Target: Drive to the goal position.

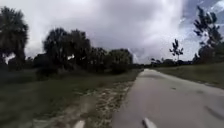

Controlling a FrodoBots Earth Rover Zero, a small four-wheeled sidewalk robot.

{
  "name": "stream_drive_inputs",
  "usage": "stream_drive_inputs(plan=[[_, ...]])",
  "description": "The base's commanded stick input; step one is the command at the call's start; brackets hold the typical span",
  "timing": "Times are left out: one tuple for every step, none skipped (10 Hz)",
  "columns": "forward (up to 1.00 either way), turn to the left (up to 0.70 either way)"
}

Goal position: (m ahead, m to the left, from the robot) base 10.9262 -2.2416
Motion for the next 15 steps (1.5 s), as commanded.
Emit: stream_drive_inputs(plan=[[0.85, -0.34], [0.85, -0.34], [0.85, -0.34], [0.85, -0.34], [0.85, -0.30], [0.85, -0.16], [0.85, -0.03], [0.85, 0.00], [0.85, 0.00], [0.85, -0.02], [0.85, -0.15], [0.85, -0.27], [0.85, -0.34], [0.85, -0.34], [0.85, -0.34]])
